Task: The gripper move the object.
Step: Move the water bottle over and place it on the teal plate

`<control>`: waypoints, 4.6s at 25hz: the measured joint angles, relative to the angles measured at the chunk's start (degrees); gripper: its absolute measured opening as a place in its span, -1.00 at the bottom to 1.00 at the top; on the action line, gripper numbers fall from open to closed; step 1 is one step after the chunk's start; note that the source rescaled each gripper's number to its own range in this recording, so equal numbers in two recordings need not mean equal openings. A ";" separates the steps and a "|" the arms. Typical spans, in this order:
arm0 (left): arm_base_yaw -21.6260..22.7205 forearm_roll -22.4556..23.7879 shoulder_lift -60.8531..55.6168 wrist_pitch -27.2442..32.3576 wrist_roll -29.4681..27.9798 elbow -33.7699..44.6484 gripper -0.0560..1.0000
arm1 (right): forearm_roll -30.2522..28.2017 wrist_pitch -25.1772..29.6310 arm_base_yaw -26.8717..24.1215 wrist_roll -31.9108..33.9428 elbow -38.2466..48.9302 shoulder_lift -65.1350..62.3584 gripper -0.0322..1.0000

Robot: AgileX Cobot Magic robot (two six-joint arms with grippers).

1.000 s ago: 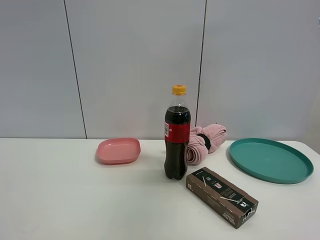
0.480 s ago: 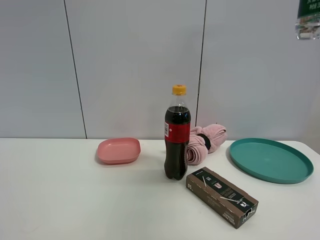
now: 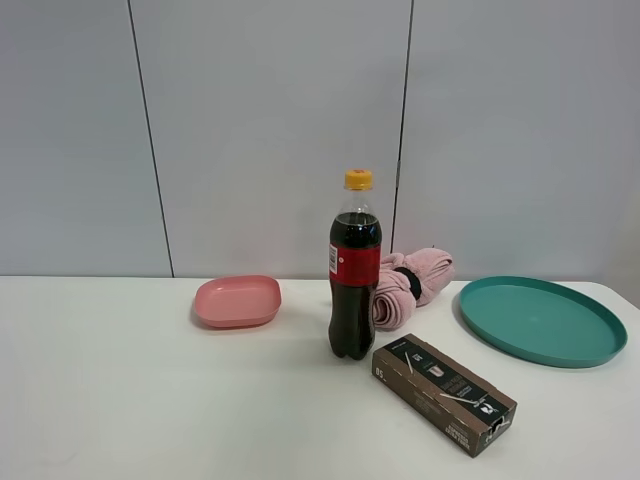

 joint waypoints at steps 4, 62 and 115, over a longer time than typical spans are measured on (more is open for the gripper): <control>0.00 0.00 0.00 0.00 0.00 0.00 1.00 | 0.53 0.73 0.00 -0.43 0.00 -1.72 -0.93; 0.00 0.00 0.00 0.00 0.00 0.00 1.00 | 3.69 -14.37 0.00 1.22 32.18 -25.04 -0.93; 0.00 0.00 0.00 0.00 0.00 0.00 1.00 | -19.35 -67.15 -44.51 21.89 37.03 -3.89 -0.93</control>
